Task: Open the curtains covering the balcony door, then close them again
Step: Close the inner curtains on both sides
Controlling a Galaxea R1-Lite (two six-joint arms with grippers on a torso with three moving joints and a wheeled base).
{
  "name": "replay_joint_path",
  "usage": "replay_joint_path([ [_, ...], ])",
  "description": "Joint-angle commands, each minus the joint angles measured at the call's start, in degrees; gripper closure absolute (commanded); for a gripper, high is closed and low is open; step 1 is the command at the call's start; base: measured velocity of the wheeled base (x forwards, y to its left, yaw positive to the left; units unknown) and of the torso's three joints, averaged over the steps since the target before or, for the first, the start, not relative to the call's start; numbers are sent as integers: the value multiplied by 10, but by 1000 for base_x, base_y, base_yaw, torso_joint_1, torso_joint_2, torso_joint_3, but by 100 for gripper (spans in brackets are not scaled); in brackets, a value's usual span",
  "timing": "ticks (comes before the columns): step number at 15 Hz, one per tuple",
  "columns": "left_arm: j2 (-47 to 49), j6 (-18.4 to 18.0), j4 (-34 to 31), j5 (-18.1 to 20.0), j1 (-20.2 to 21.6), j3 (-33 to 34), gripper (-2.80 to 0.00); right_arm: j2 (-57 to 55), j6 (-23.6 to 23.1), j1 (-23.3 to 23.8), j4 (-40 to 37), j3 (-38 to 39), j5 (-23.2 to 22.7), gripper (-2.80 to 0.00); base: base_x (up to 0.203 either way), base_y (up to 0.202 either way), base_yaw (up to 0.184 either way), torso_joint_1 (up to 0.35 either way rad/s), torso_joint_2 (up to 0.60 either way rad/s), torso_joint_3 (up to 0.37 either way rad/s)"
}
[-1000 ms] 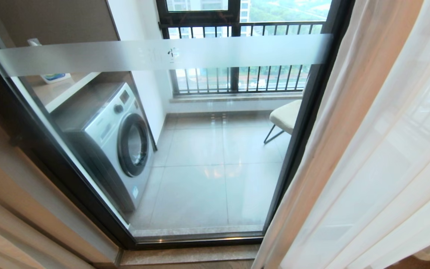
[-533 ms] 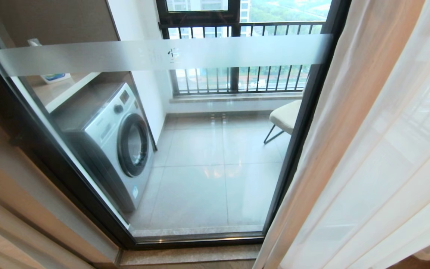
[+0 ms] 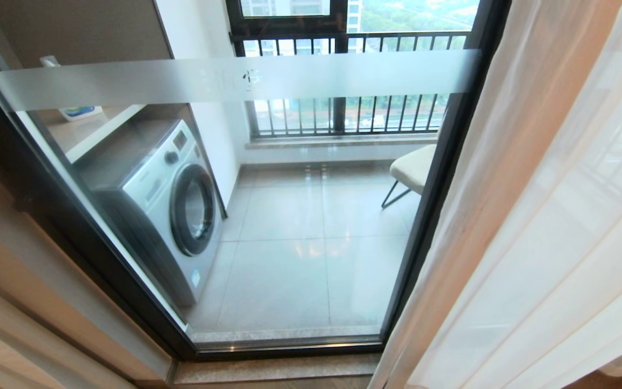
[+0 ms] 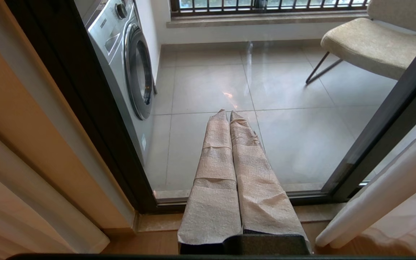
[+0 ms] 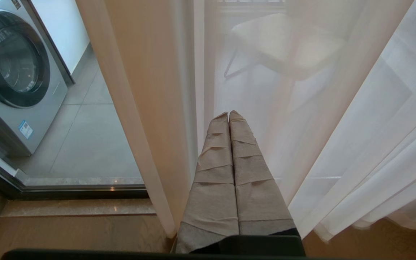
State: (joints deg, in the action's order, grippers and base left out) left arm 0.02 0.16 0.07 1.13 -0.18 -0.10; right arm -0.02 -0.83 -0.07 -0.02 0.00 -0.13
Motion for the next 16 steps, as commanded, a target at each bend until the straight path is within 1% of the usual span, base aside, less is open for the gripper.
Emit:
replay_joint_path([
  [1, 0, 0, 0, 0, 0, 0, 0, 0, 0, 1, 0, 0, 0, 0, 0, 0, 0, 0, 0, 0],
  [16, 0, 1, 0, 0, 0, 0, 0, 0, 0, 0, 0, 0, 0, 0, 0, 0, 0, 0, 0, 0],
])
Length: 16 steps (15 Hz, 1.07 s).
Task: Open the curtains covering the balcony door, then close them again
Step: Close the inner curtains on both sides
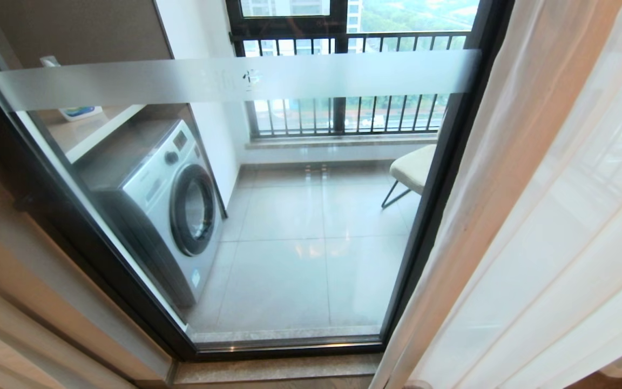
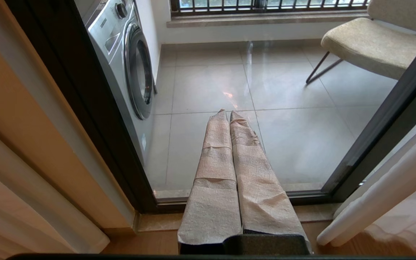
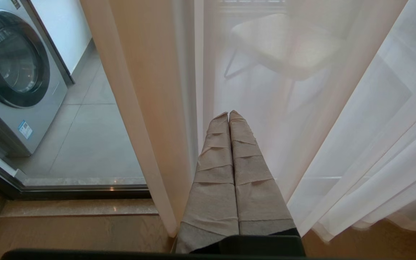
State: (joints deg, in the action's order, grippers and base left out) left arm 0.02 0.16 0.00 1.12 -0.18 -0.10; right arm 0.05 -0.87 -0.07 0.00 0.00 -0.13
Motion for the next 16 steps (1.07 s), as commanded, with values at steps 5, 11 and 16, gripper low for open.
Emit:
replay_joint_path([
  [5, 0, 2, 0, -1, 0, 0, 0, 0, 0, 0, 0, 0, 0, 0, 0, 0, 0, 0, 0, 0],
  [11, 0, 2, 1, -1, 0, 0, 0, 0, 0, 0, 0, 0, 0, 0, 0, 0, 0, 0, 0, 0],
  [16, 0, 3, 1, -1, 0, 0, 0, 0, 0, 1, 0, 0, 0, 0, 1, 137, -4, 0, 2, 2],
])
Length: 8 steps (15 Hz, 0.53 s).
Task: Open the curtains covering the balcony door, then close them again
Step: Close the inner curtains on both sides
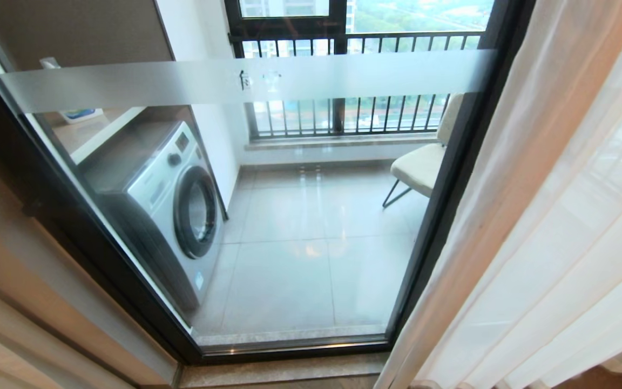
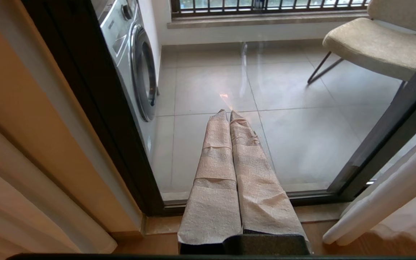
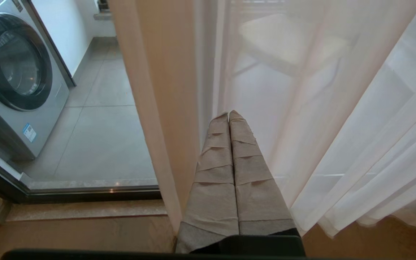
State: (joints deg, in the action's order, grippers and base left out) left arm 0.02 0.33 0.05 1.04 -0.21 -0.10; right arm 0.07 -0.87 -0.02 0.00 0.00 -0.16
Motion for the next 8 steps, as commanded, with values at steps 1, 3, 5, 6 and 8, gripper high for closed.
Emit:
replay_joint_path([
  [1, 0, 1, 0, 0, 0, 0, 0, -1, 0, -1, 0, 0, 0, 0, 0, 198, -1, 1, -1, 5],
  [3, 0, 1, 0, 0, 0, 0, 0, -1, 0, -1, 0, 0, 0, 0, 0, 187, 0, 4, 6, 2],
  [5, 0, 1, 0, 0, 0, 0, 0, -1, 0, -1, 0, 0, 0, 0, 0, 192, 1, 0, 1, 4],
  [6, 0, 1, 0, 0, 0, 0, 0, -1, 0, -1, 0, 0, 1, 0, 0, 191, 2, 7, 7, -2],
  [8, 0, 1, 0, 0, 0, 0, 0, -1, 0, -1, 0, 0, 1, 0, 0, 191, 1, 2, 1, 4],
])
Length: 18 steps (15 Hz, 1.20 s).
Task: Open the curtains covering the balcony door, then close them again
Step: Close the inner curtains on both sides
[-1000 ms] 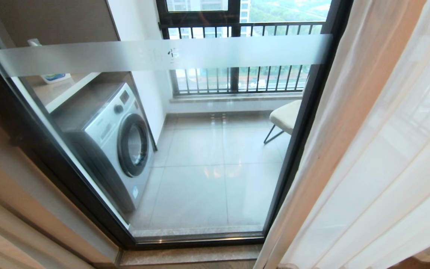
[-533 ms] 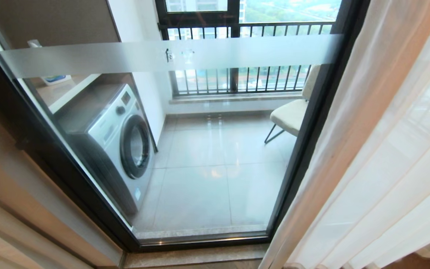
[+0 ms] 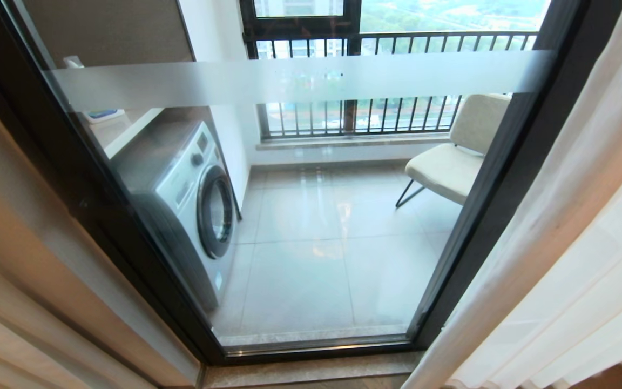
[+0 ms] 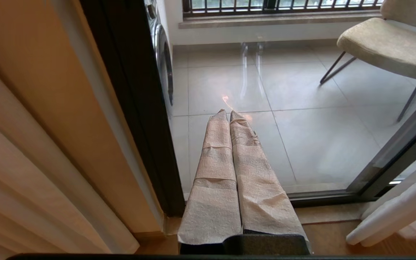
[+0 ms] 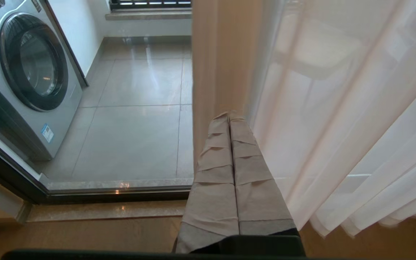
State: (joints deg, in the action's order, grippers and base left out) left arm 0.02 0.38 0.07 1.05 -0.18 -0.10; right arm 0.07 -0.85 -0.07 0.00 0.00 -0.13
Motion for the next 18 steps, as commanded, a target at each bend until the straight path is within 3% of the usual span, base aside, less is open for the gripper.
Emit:
replay_joint_path([
  [1, 0, 1, 0, 0, 0, 0, 0, -1, 0, 0, 0, 0, 0, 0, 0, 189, 0, 2, 2, 2],
  [11, 0, 0, 0, 0, 0, 0, 0, -1, 0, 0, 0, 0, 0, 0, 0, 181, 0, 4, 5, 4],
  [18, 0, 1, 0, 0, 0, 0, 0, -1, 0, 0, 0, 0, 0, 0, 0, 10, 0, 1, 0, 1],
])
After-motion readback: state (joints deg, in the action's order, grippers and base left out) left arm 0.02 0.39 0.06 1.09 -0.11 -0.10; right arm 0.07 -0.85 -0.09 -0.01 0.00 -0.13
